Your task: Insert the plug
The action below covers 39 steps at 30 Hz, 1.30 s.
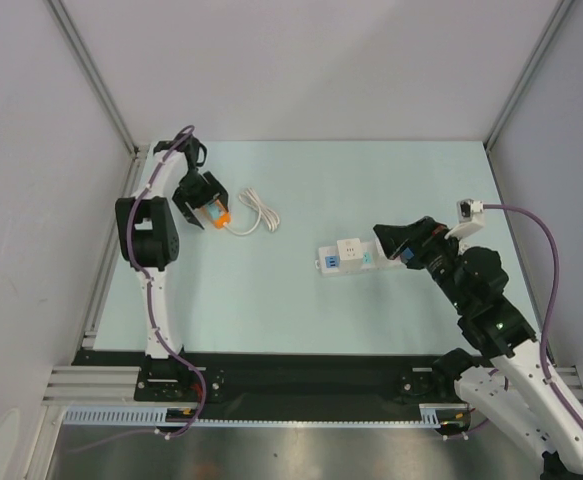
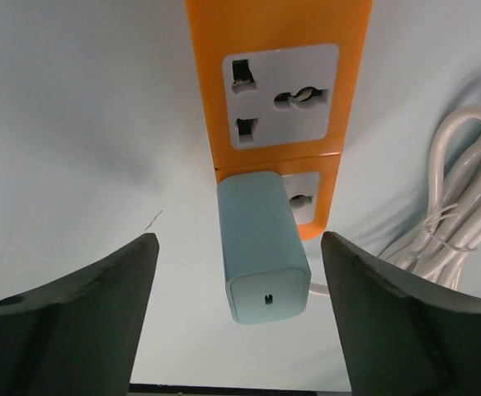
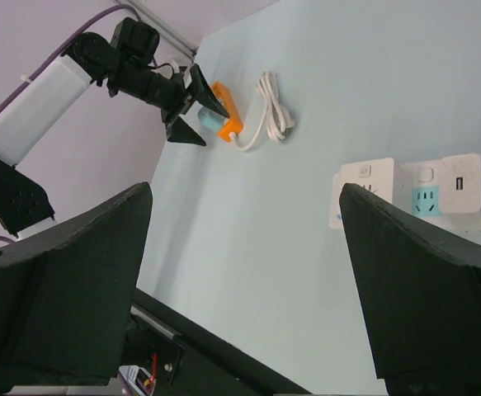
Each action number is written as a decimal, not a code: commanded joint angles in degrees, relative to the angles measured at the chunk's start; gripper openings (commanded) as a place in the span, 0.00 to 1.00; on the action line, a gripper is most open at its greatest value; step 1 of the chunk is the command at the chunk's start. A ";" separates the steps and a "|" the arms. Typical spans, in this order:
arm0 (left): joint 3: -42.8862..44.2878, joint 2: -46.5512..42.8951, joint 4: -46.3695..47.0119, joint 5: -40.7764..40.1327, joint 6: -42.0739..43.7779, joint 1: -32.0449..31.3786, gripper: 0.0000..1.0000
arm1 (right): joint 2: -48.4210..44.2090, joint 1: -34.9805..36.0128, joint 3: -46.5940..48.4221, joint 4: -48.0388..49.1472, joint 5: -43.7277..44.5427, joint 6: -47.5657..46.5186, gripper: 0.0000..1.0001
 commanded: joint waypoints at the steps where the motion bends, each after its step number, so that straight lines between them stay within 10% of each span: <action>1: 3.66 -3.72 -1.97 1.07 1.10 0.38 0.87 | -1.35 -0.14 3.54 -0.79 1.68 -0.90 1.00; 17: -1.07 -30.40 5.04 -8.35 15.77 -11.20 1.00 | 7.34 -0.14 11.10 -13.27 8.27 -5.38 1.00; 26: -30.58 -56.34 34.80 2.46 23.34 -32.12 1.00 | 13.58 -0.14 19.27 -21.26 8.63 -6.44 1.00; 34: -62.13 -84.03 58.13 9.59 22.98 -33.11 1.00 | 12.97 -0.32 21.30 -23.20 -1.02 -4.69 1.00; 39: -65.16 -90.38 62.28 9.33 24.04 -33.11 1.00 | 12.97 -0.32 20.42 -23.03 -2.01 -2.05 1.00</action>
